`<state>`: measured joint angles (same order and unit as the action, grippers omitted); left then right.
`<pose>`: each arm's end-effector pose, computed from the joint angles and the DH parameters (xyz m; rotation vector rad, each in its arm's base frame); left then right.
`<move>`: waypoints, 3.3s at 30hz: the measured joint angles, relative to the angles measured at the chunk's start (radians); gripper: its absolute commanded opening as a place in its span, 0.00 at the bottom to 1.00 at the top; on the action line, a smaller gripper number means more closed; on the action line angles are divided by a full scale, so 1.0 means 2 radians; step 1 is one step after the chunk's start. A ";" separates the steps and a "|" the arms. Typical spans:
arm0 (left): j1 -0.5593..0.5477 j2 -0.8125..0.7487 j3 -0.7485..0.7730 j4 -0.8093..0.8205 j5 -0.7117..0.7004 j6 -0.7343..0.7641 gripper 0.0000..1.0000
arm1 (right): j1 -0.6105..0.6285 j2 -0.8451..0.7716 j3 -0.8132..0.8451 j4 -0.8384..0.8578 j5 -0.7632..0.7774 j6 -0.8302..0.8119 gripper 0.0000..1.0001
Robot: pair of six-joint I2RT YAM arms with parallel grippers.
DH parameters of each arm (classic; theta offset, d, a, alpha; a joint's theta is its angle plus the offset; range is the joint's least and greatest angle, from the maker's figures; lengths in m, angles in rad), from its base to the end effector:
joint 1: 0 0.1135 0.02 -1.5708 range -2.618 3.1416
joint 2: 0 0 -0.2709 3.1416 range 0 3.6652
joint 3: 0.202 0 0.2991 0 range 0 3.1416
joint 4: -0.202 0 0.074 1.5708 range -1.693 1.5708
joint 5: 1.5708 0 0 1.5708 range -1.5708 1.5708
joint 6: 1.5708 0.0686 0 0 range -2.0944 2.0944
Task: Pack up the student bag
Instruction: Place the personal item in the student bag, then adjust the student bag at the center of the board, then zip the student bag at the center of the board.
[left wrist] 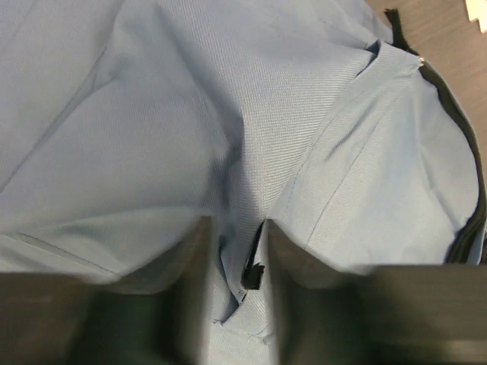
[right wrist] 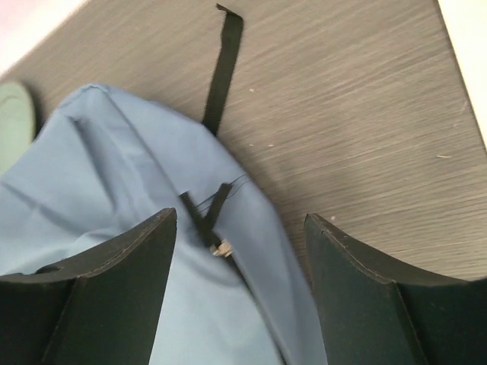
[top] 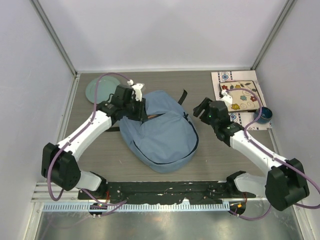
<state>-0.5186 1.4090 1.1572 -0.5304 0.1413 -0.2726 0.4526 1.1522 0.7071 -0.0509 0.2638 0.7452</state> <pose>0.3216 -0.1946 0.2659 0.3662 2.3836 -0.5439 0.2988 0.1254 0.2223 0.4648 2.0289 0.4697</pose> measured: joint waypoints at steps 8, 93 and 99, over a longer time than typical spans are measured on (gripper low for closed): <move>0.041 0.000 0.008 0.013 0.137 -0.036 0.77 | -0.022 0.093 0.001 -0.004 -0.094 -0.024 0.69; 0.214 -0.161 -0.293 0.204 0.077 -0.253 0.04 | 0.252 0.344 0.332 0.008 -0.071 -0.032 0.10; 0.214 -0.161 -0.293 0.206 0.079 -0.253 0.00 | 0.252 0.344 0.332 0.009 -0.070 -0.031 0.01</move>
<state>-0.0902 1.0866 0.5716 -0.1192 0.3000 -0.7780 0.9565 1.8408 1.3705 -0.0330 0.1238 0.6823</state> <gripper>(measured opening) 0.089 0.026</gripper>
